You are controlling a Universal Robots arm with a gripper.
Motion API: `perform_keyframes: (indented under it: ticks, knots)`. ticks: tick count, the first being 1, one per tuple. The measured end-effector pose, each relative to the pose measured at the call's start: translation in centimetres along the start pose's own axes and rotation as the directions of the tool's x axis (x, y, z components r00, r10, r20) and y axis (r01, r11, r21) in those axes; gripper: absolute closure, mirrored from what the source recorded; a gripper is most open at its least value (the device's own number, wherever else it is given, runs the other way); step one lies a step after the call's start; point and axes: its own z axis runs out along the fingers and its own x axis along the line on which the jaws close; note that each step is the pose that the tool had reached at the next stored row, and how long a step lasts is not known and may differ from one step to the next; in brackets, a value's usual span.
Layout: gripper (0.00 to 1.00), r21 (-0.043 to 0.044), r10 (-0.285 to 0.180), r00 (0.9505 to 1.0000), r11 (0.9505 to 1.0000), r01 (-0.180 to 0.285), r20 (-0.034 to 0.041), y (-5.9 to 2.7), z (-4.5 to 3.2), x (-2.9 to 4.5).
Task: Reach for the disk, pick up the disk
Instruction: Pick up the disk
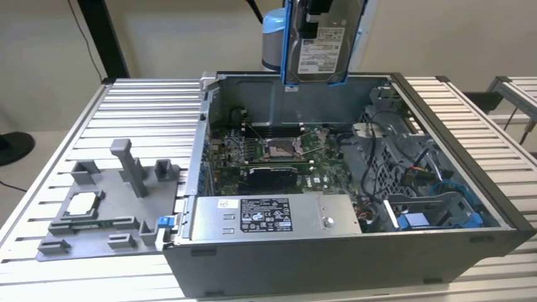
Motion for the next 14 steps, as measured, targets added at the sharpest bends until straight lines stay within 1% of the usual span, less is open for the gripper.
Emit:
perform_keyframes:
  ticks: [14]
  knots:
    - [1.00, -0.0001, 0.000, 1.0000, 1.0000, 0.000, -0.0002, -0.20, -0.01, 0.30]
